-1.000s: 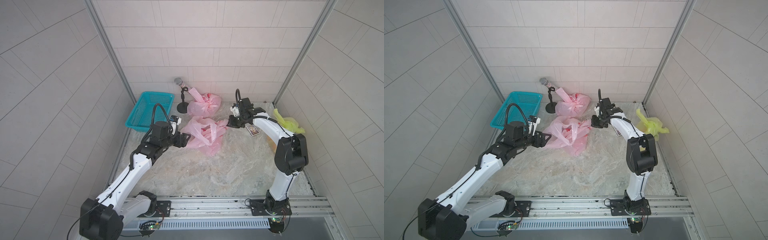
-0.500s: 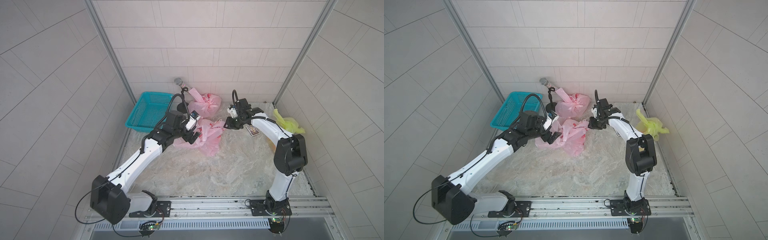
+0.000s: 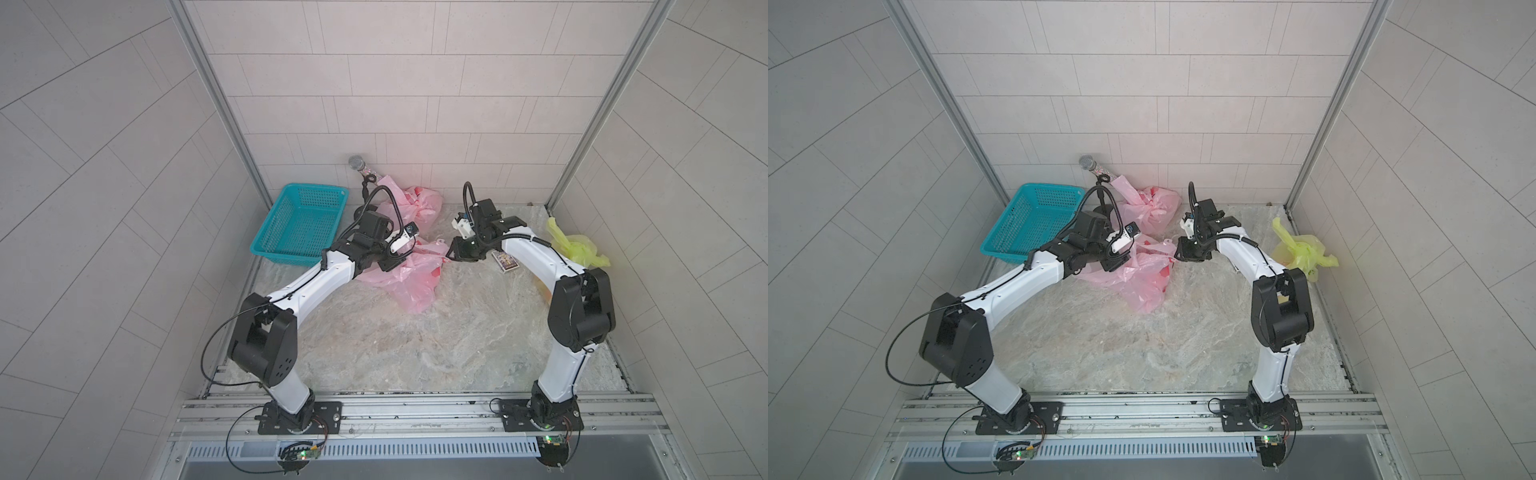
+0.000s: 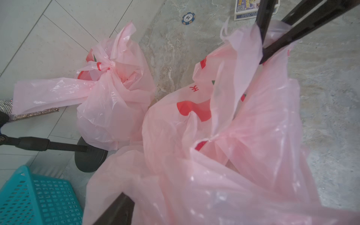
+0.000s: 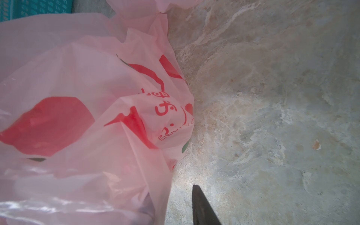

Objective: Untie the knot of a plastic bag & take out the apple
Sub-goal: Adjust the plastic bag at the center of the board.

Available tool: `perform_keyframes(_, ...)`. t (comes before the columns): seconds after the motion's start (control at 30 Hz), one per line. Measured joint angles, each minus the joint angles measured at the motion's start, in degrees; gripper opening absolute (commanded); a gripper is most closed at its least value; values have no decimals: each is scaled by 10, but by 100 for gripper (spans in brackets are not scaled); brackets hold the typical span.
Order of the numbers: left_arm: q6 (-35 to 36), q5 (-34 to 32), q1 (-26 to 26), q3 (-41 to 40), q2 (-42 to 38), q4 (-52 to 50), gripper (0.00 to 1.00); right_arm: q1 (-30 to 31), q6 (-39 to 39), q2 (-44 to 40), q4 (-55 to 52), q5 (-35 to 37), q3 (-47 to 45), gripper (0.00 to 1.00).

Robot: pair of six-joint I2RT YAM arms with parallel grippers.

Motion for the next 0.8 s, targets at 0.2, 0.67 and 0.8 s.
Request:
perform_keyframes(0.2,-9,13,0,31,16,28,0,14,-11,-6,-10,-1,0,31)
perform_keyframes(0.67,-223,23,15,159,91,-46,0,20,-14,-75,-23,14,-5,100)
perform_keyframes(0.8,-339,21,26,162,99,-59,0,30,-19,-165,-14,29,-18,100)
